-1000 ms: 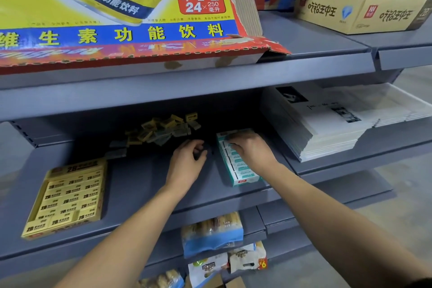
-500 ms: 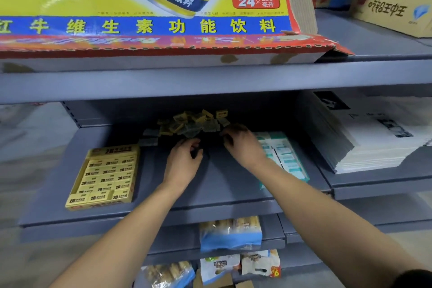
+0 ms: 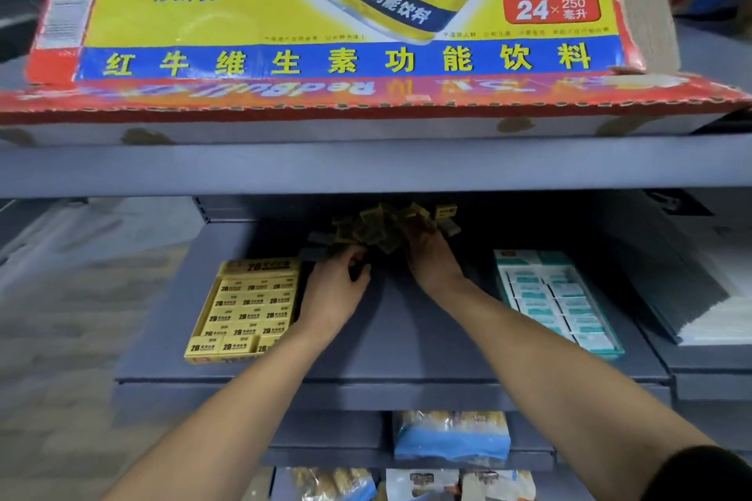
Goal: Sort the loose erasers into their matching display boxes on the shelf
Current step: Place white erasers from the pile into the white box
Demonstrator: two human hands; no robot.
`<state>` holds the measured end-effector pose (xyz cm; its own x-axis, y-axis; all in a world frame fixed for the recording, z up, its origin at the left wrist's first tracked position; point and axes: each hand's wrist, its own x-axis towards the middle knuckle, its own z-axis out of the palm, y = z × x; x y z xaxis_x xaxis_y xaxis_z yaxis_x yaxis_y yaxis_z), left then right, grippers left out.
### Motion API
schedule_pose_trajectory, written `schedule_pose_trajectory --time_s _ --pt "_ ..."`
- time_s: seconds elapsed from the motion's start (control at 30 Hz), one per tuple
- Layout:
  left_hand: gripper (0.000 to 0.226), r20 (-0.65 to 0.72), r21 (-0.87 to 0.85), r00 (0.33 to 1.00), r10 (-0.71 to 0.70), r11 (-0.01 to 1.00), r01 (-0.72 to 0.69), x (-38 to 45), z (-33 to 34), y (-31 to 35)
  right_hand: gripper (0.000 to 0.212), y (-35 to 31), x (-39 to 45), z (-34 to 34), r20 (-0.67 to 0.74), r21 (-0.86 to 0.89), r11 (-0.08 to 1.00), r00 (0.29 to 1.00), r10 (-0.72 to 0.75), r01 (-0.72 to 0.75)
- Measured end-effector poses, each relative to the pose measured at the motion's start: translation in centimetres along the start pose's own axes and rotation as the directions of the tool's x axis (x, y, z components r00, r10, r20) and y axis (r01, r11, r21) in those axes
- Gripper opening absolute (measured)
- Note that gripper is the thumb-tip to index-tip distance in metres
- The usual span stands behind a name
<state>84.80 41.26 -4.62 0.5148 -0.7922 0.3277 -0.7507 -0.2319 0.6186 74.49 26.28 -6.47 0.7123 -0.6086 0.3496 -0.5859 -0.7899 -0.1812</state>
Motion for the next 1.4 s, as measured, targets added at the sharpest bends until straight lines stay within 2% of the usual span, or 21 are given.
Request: schedule_pose_trajectory --time_s 0.07,0.13,0.23,0.33,0.43,0.53,0.7,0.8,0.87,0.93,1.07,1.17,1.27,1.33,1.37,1.4 --pt "0.024 0.005 0.009 1.0 0.004 1.0 -0.004 0.1 -0.2 -0.3 0.056 0.0 0.0 0.4 0.085 -0.099 0.994 0.995 0.055 -0.046" --pt "0.024 0.011 0.02 1.0 -0.004 1.0 0.004 0.3 -0.3 -0.6 0.057 0.5 0.3 1.0 0.098 -0.159 0.986 0.992 0.075 -0.059" --pt "0.024 0.013 0.03 1.0 -0.001 1.0 0.001 0.4 -0.3 -0.8 0.057 0.8 0.5 1.4 0.112 -0.149 0.988 0.992 0.05 -0.033" --pt "0.028 0.021 0.051 1.0 -0.001 0.999 0.0 0.6 -0.1 -0.6 0.052 0.8 -0.6 0.8 0.019 -0.133 0.991 0.999 -0.028 0.03" --pt "0.032 0.033 0.044 0.999 0.0 0.999 -0.001 0.6 0.0 -0.3 0.048 -0.1 -1.9 -1.0 0.009 -0.003 0.997 0.997 -0.081 0.081" --pt "0.035 0.045 0.009 0.999 -0.003 1.0 0.003 0.4 0.3 0.1 0.047 -0.6 -3.2 -2.2 -0.085 0.045 0.986 0.984 -0.155 0.159" --pt "0.031 0.028 -0.052 0.999 0.015 0.999 -0.013 -0.8 0.7 0.9 0.032 -1.4 -4.9 -3.7 -0.111 0.165 0.973 0.983 -0.145 0.162" --pt "0.029 0.021 -0.072 0.999 0.024 0.997 -0.023 -1.6 0.7 1.2 0.031 -1.4 -5.6 -4.0 -0.156 0.178 0.964 0.973 -0.169 0.196" --pt "0.029 0.023 -0.079 0.999 0.036 0.996 -0.034 -1.9 0.8 1.0 0.033 -1.3 -6.0 -3.9 -0.127 0.236 0.953 0.979 -0.161 0.187" --pt "0.031 0.025 -0.078 0.999 0.042 0.996 -0.04 -2.1 0.8 0.8 0.036 -1.2 -6.5 -3.8 -0.071 0.365 0.925 0.994 -0.087 0.107" --pt "0.025 0.001 -0.109 0.999 0.049 0.993 -0.048 -2.3 0.7 0.7 0.037 -1.5 -6.8 -4.0 0.112 0.596 0.79 0.989 0.098 -0.145" --pt "0.026 -0.012 -0.129 1.0 0.019 0.991 -0.021 -2.3 0.6 0.9 0.048 -1.8 -6.8 -4.0 0.264 0.756 0.575 0.949 0.171 -0.314" --pt "0.035 0.023 -0.14 1.0 0.01 0.99 -0.007 -2.5 0.8 1.3 0.048 -2.0 -7.1 -4.3 0.312 0.863 0.327 0.915 0.255 -0.385" --pt "0.037 0.054 -0.163 0.998 0.04 0.986 -0.031 -2.4 1.0 2.0 0.036 -2.0 -7.2 -4.8 0.328 0.898 0.192 0.894 0.304 -0.395" --pt "0.036 0.06 -0.175 0.996 0.059 0.983 -0.048 -2.4 1.1 2.3 0.03 -1.9 -7.3 -5.0 0.32 0.906 0.174 0.893 0.316 -0.386" --pt "0.033 0.061 -0.184 0.995 0.078 0.981 -0.065 -2.3 1.3 2.6 0.026 -1.6 -7.4 -5.3 0.292 0.906 0.21 0.901 0.322 -0.369"
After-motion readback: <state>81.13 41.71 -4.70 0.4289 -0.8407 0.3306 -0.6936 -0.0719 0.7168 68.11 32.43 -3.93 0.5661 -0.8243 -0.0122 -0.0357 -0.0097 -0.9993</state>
